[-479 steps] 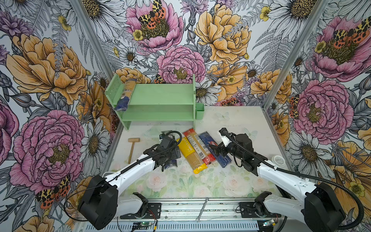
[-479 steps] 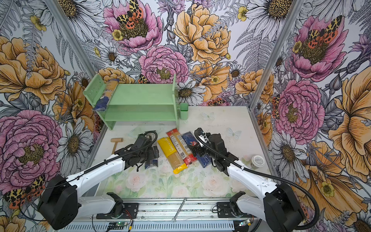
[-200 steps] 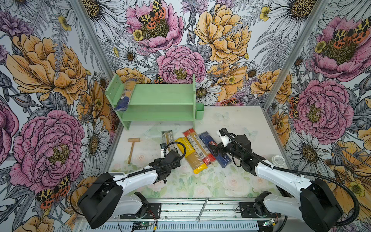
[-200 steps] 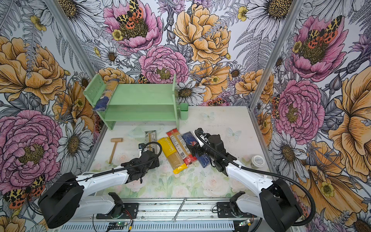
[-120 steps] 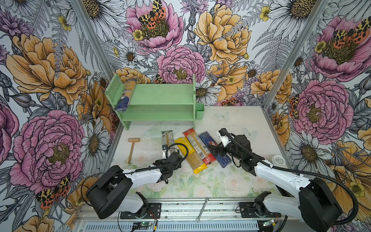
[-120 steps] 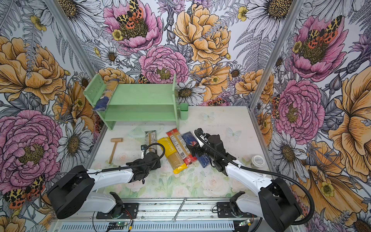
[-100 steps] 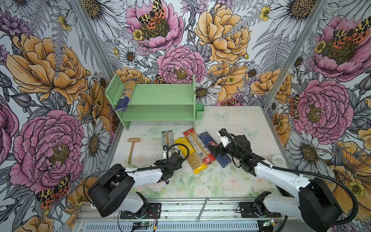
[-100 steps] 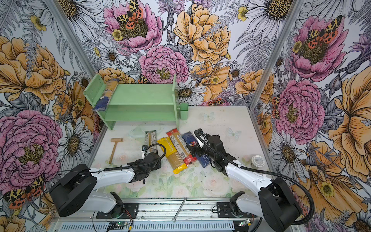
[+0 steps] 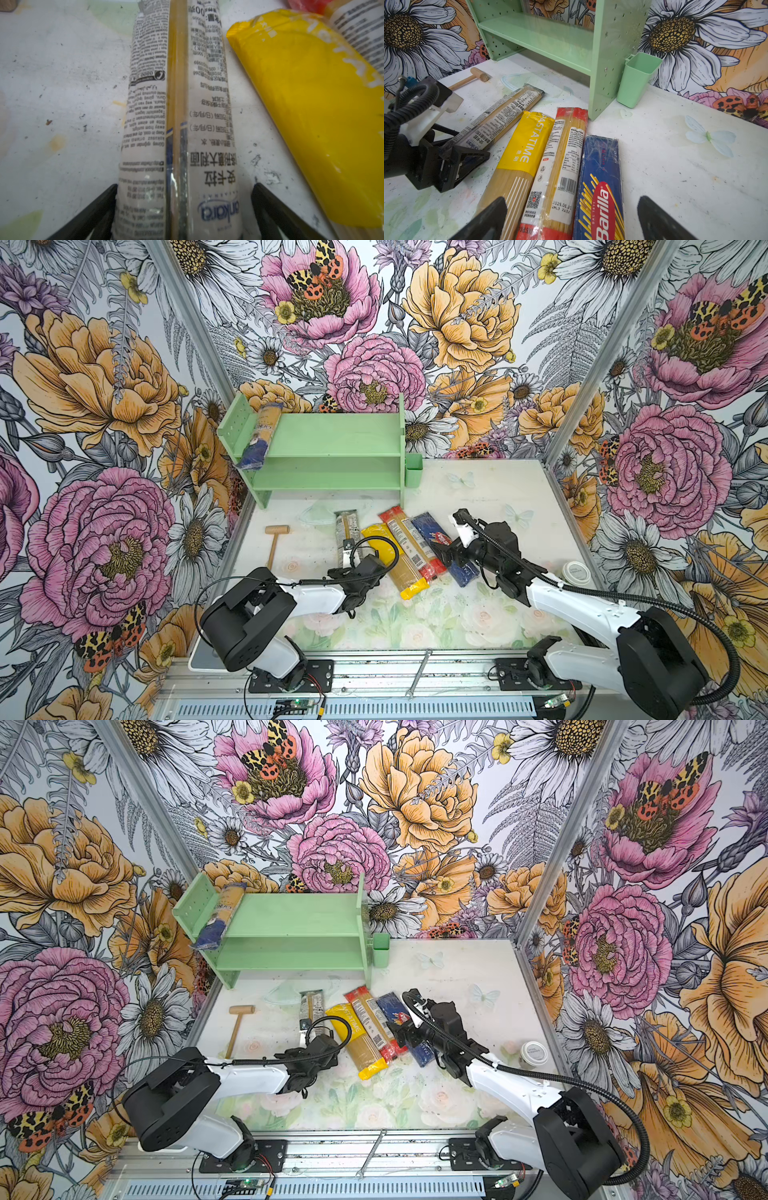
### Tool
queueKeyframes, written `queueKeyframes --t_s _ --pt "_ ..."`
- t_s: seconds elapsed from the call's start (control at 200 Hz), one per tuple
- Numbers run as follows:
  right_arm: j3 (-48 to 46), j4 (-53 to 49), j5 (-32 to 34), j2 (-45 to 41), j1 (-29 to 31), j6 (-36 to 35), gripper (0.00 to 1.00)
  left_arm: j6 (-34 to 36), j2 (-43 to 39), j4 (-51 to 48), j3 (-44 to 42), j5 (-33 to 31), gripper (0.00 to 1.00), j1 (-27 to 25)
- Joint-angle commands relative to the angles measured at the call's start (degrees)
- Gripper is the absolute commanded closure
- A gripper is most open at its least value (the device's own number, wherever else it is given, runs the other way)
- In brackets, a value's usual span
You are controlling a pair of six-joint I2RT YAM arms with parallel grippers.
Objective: Place and organize the pasta boxes and bags onto the shelf
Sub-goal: 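Close the left gripper around the white-and-blue spaghetti package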
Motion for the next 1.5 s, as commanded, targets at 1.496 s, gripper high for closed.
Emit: queueKeyframes --t_s 1.496 --pt "-1.0 0.4 2.6 -3.6 -1.1 -0.6 0.0 0.0 4.0 -4.4 4.3 1.7 0.07 -0.1"
